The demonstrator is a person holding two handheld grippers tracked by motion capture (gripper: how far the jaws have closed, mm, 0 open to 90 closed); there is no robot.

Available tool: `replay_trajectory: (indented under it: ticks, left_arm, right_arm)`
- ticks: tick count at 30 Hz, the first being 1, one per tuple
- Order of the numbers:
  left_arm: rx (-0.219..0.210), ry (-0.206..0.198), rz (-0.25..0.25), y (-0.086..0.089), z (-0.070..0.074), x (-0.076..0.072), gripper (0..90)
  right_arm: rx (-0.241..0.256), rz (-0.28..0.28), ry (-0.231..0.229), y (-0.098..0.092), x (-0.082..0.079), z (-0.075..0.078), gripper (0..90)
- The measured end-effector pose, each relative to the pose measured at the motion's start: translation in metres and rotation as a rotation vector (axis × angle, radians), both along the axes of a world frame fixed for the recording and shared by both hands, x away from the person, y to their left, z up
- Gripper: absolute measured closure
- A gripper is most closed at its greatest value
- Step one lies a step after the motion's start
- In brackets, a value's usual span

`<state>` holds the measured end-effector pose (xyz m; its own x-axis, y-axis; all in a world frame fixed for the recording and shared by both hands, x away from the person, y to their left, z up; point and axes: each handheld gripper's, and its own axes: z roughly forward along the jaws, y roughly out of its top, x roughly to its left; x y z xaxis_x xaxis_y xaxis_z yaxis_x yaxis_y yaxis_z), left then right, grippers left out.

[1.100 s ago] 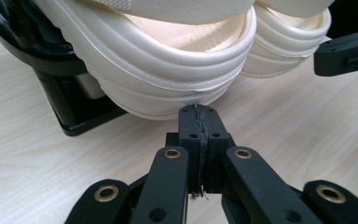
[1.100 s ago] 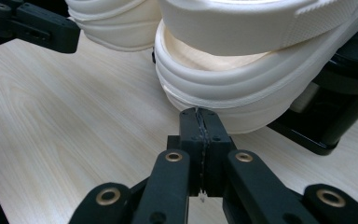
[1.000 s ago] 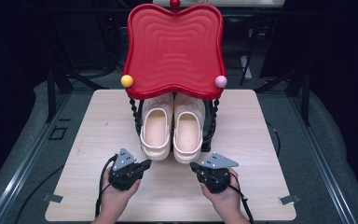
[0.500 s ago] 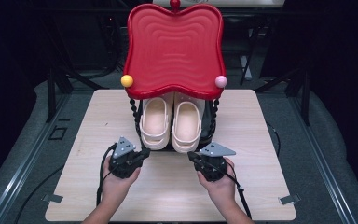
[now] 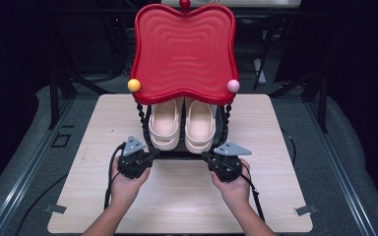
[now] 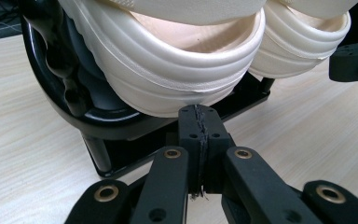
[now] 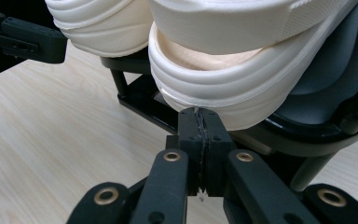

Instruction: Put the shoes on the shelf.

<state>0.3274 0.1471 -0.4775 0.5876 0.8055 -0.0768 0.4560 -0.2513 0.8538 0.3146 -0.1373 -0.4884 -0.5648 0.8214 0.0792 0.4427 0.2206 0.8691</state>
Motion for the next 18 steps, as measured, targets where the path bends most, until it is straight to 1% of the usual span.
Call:
replay_trajectory:
  ticks: [4,10,13,14,17,18]
  left_arm:
    - [0.007,-0.003,0.004,-0.002,0.003,0.006,89.6]
    - [0.014,0.004,0.007,-0.007,0.005,0.012,89.5]
    - [0.019,0.01,0.002,-0.01,0.005,0.016,89.5]
    - [0.025,0.007,0.002,-0.014,0.004,0.018,89.6]
    - [0.025,0.012,-0.001,-0.017,0.004,0.019,89.6]
    - [0.04,0.013,-0.002,-0.019,0.002,0.021,89.6]
  right_arm:
    - [0.013,-0.011,0.003,0.001,0.006,0.003,88.3]
    - [0.007,-0.011,0.008,0.003,0.013,0.003,87.9]
    - [0.013,-0.02,0.001,0.005,0.016,0.004,87.9]
    - [0.01,-0.028,-0.002,0.006,0.018,0.004,87.8]
    - [0.006,-0.033,-0.01,0.007,0.021,0.006,87.7]
    - [0.003,-0.04,-0.008,0.007,0.023,0.006,87.6]
